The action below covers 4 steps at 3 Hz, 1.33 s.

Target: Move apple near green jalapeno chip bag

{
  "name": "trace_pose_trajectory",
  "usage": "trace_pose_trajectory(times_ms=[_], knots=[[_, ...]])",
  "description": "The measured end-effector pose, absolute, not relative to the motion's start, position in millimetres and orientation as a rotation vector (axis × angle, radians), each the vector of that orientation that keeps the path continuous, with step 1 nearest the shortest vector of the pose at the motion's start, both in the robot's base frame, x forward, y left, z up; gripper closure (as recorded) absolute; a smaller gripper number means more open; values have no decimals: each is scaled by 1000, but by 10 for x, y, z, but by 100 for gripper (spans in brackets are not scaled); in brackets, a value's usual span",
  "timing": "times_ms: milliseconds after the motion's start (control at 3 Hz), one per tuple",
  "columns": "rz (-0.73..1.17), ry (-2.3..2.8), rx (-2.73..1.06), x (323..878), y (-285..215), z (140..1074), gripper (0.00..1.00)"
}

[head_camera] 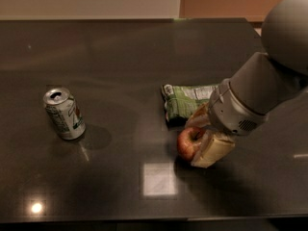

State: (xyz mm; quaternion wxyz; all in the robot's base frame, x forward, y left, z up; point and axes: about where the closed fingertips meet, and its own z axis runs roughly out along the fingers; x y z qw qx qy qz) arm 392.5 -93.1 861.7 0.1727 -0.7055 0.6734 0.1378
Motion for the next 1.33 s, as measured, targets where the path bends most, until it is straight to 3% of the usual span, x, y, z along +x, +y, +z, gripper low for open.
trace_pose_trajectory(times_ms=[333, 1333], knots=[[386, 1953, -1895, 4032, -1166, 8576, 81], [349, 2003, -1755, 4455, -1457, 8478, 12]])
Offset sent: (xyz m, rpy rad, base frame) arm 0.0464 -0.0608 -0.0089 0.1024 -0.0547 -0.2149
